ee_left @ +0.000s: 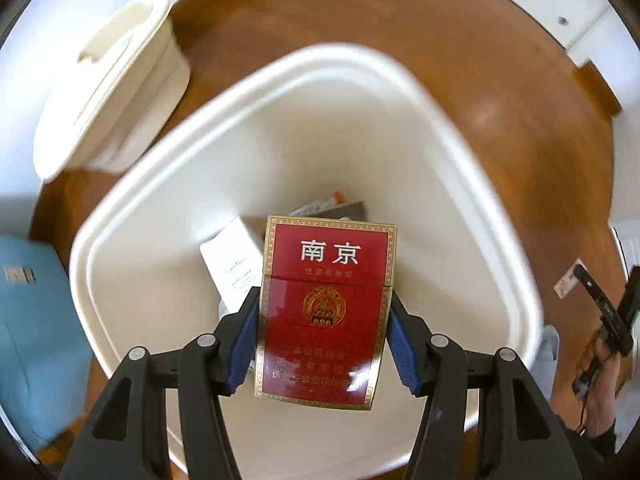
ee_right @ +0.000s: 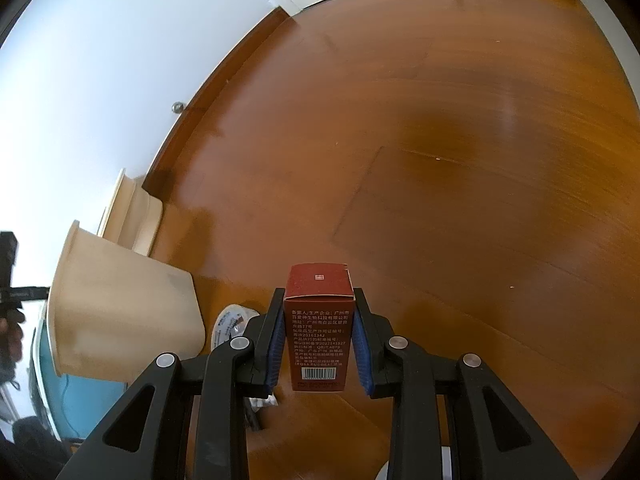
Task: Collect trash
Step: 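Drop the cigarette pack into the wastebasket with the left gripper while the right drops the red box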
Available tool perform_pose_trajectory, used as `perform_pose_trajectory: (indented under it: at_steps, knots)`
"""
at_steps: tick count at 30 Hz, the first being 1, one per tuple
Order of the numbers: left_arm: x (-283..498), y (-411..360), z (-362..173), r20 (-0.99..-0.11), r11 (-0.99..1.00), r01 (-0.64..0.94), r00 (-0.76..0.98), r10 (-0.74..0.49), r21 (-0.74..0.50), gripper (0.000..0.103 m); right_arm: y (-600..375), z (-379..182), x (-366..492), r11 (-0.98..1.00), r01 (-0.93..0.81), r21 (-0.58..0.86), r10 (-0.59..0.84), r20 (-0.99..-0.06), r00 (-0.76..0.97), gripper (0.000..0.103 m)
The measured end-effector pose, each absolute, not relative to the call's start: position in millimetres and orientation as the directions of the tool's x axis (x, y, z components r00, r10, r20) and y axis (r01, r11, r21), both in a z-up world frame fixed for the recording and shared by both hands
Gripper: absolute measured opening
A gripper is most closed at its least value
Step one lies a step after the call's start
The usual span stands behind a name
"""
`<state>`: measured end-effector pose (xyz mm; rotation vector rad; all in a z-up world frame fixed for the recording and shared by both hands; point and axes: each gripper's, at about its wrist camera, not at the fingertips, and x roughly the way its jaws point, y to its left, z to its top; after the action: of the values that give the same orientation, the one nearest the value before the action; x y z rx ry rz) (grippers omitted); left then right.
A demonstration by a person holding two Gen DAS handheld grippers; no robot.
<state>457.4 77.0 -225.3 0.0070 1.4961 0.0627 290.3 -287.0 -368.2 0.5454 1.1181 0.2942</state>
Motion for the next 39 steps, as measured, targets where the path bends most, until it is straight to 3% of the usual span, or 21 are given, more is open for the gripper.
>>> perform_pose_trajectory:
  at_steps: [4,6,7,14,21,26,29,33,39]
  knots:
    - [449.6,82.0,-248.4,-0.999,0.997,-0.065,0.023,0.031,0.030,0.058,-276.3,-367.3,291.9,0.839,0.024,0.543,0.489,-0.773,0.405,0.031]
    - [447.6,84.7,-257.5,-0.999,0.994,-0.100,-0.018,-0.037,-0.035,0.070,-272.0,-365.6,292.5,0.843,0.010,0.538,0.490,-0.774,0.401,0.031]
    - [446.4,83.4,-260.2,-0.998,0.992,-0.113,-0.024,-0.056,-0.053,0.080,-270.5,-364.4,292.6,0.843,0.005,0.537,0.490,-0.774,0.401,0.031]
    - [434.3,116.6,-233.1,-0.999,0.986,-0.161,-0.025,-0.044,-0.040,0.081,-263.3,-337.4,299.7,0.843,-0.058,0.535,0.506,-0.752,0.423,0.031]
    - [390.2,123.9,-153.6,-0.998,0.971,-0.229,0.010,-0.062,-0.062,0.082,-203.1,-215.7,328.8,0.733,-0.353,0.582,0.674,-0.550,0.493,0.031]
    - [384.5,126.9,-141.5,-0.996,0.975,-0.217,0.080,-0.035,-0.052,0.082,-121.5,-138.9,342.5,0.509,-0.577,0.638,0.860,-0.358,0.362,0.031]
    - [383.8,137.3,-139.2,-0.998,0.971,-0.237,0.059,-0.018,-0.032,0.082,-59.6,-130.7,349.8,0.454,-0.627,0.633,0.887,-0.387,0.251,0.031]
    - [379.5,153.9,-125.2,-0.997,0.971,-0.239,0.076,0.029,0.010,0.082,18.1,-159.0,348.8,0.453,-0.651,0.608,0.859,-0.492,0.138,0.031]
    - [377.3,174.8,-121.8,-0.988,0.965,-0.249,0.110,0.110,0.080,0.082,102.8,-195.4,317.5,0.495,-0.761,0.420,0.715,-0.695,0.081,0.032]
